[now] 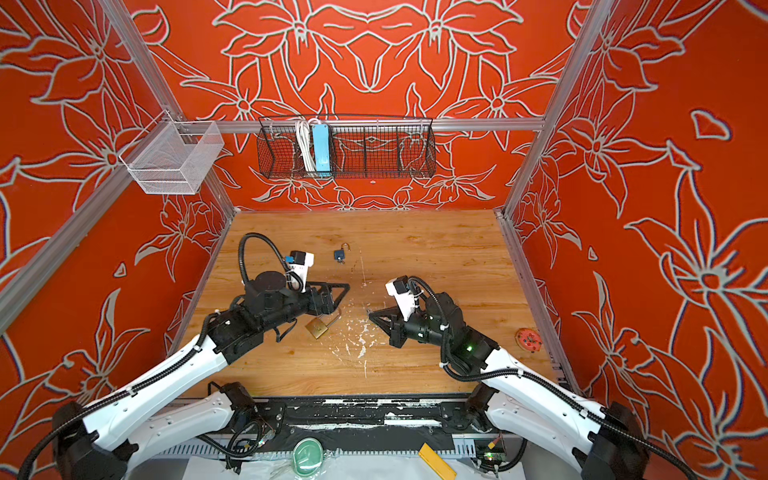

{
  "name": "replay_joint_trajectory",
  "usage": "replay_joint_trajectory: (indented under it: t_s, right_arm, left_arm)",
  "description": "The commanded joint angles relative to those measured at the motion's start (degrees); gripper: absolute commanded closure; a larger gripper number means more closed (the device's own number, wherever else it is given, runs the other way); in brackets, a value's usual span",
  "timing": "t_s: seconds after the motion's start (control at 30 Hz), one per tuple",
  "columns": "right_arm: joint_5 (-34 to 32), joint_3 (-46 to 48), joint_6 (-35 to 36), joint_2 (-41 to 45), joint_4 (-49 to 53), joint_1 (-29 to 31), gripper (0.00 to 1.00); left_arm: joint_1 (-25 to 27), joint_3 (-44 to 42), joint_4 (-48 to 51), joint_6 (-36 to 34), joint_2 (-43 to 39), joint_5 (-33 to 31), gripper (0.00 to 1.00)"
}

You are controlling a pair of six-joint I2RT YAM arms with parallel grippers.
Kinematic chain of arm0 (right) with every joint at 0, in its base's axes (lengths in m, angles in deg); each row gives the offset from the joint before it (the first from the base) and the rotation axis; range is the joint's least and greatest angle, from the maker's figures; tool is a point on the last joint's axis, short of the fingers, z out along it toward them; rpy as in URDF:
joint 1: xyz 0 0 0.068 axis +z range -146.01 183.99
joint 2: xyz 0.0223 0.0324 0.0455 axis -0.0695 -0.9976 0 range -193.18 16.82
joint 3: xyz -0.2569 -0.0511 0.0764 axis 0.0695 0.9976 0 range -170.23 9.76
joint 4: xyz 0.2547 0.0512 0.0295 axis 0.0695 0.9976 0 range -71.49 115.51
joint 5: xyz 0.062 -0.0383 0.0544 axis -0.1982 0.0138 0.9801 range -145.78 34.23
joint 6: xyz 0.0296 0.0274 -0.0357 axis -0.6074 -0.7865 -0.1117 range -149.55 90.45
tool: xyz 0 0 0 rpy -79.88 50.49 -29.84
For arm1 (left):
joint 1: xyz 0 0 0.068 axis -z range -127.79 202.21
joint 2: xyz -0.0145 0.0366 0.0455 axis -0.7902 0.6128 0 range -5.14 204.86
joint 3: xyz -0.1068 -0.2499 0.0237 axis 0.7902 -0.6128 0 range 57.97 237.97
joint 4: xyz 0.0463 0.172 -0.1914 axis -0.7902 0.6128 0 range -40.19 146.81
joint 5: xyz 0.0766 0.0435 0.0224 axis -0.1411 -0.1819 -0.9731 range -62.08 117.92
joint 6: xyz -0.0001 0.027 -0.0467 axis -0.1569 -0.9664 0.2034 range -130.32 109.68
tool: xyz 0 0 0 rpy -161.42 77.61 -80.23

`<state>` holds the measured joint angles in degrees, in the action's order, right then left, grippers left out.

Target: Unlock with the key

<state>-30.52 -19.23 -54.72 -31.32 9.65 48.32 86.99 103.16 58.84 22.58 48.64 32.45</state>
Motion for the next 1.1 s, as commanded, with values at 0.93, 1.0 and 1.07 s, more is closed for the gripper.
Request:
replay_joint_trajectory:
  t_s: [0.93,1.0,1.07]
  right_arm:
    - [-1.61,5.00,-2.43,3.41,3.67,-0.04,1.00]
    - [-1.57,4.83,-2.17,3.04,3.68,-0.04,1.00]
    - [-1.26,4.48,-1.99,2.56,3.61,-0.13,1.00]
  left_arm:
    - [-1.86,14.01,34.61,-13.92,43.78,-8.90,0.03]
    - [-2.49,13.50,33.86,-13.89,43.39,-9.00,0.02]
    - [-3.56,12.59,32.15,-14.20,42.99,-7.38,0.02]
